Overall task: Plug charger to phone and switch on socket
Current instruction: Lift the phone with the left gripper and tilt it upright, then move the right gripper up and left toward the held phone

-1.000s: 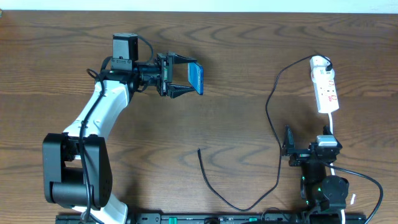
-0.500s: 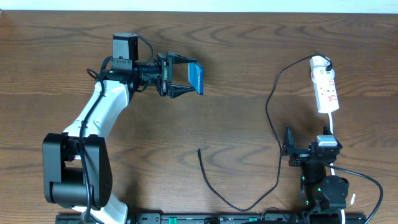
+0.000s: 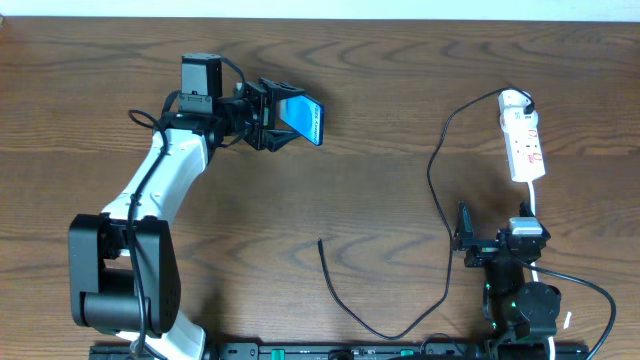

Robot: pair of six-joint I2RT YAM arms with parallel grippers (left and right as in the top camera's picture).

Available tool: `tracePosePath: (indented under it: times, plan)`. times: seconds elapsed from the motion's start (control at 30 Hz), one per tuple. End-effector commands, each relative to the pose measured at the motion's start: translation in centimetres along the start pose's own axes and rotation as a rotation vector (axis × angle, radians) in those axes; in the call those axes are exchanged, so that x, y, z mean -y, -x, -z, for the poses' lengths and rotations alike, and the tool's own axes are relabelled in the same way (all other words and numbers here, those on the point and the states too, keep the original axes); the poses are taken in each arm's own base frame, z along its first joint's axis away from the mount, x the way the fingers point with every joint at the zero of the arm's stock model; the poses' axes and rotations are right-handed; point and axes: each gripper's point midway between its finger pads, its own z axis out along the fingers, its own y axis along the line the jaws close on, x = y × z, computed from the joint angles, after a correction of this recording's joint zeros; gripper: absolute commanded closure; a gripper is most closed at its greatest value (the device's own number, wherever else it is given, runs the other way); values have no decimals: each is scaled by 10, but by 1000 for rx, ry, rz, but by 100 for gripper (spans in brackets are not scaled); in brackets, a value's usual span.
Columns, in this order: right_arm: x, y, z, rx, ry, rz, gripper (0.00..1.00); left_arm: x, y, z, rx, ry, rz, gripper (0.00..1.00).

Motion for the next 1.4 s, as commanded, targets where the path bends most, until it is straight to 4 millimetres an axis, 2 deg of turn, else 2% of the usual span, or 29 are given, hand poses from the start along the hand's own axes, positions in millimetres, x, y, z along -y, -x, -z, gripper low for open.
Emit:
tracePosePath:
  times: [0.0, 0.53, 1.07, 1.23, 1.37]
  plan:
    - [-3, 0, 0, 2, 13, 5, 1, 19, 15, 9, 134, -24, -115, 92]
    - [-3, 0, 0, 2, 13, 5, 1, 18, 32, 12, 238, 6, -285, 92]
    - [-2, 1, 0, 5, 10, 5, 1, 18, 34, 13, 248, 8, -288, 93]
    - [-3, 37, 3, 151, 11, 2, 1, 18, 34, 13, 248, 8, -288, 92]
    - [-3, 54, 6, 224, 12, 0, 1, 18, 34, 13, 248, 8, -288, 92]
